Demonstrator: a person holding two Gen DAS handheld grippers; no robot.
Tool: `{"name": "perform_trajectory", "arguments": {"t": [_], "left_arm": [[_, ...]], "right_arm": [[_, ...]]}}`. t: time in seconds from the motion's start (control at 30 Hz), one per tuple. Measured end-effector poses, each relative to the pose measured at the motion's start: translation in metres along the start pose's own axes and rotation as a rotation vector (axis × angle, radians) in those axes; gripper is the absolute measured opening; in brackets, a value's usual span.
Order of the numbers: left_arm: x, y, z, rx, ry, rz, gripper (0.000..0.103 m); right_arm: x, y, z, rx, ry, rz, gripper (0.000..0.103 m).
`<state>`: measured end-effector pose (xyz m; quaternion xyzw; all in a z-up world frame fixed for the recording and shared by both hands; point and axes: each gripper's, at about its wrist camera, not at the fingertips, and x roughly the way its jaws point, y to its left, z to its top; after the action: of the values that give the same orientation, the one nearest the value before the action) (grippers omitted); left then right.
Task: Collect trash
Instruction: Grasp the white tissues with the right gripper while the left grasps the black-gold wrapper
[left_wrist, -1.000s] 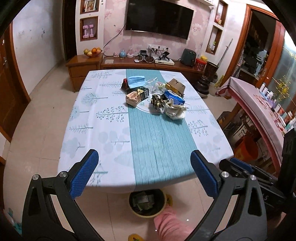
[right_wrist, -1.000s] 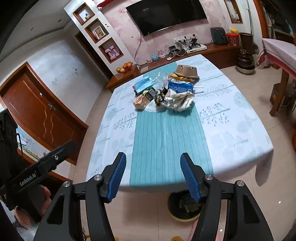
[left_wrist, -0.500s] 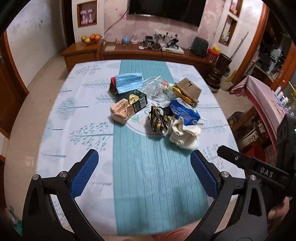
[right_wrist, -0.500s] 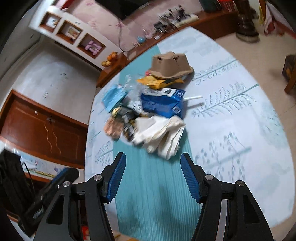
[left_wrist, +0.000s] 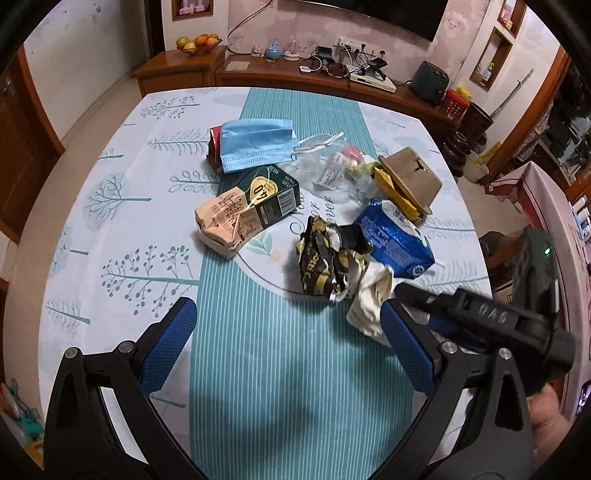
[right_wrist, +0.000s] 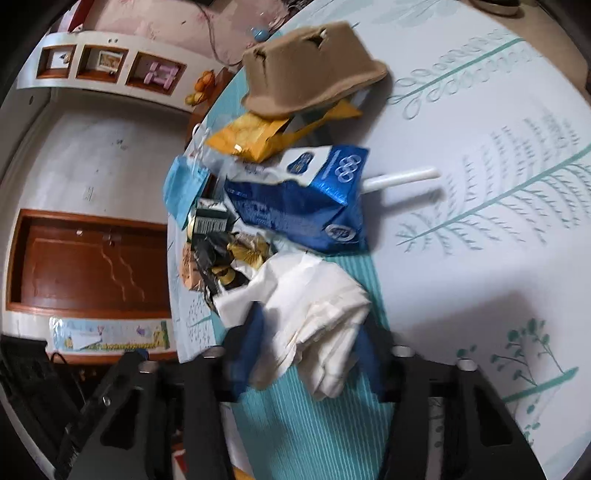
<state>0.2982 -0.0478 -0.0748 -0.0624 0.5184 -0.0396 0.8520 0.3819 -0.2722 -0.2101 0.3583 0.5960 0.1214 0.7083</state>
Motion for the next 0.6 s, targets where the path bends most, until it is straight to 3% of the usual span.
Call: {"name": "perform_trajectory", "arguments": {"t": [0.07, 0.2, 0.37, 0.6], "left_arm": [[0.001, -0.001, 0.004, 0.003, 0.000, 0.000, 0.098], [0.008, -0.008, 0.014, 0.014, 0.003, -0.002, 0.098], [0.025, -0.017, 0.026, 0.024, 0.039, -0.029, 0.098], [0.064, -0.033, 0.039, 0.094, 0.092, -0.003, 0.098]], "right_arm": [[0.001, 0.000, 0.001, -0.014, 0.011, 0.014, 0.025], [-0.012, -0.001, 0.002, -0.056, 0.001, -0.015, 0.018], [-0.034, -0.002, 0.004, -0.134, -0.044, -0.081, 0.016], [-0.054, -0.010, 0.005, -0.152, -0.070, -0.135, 0.016]]}}
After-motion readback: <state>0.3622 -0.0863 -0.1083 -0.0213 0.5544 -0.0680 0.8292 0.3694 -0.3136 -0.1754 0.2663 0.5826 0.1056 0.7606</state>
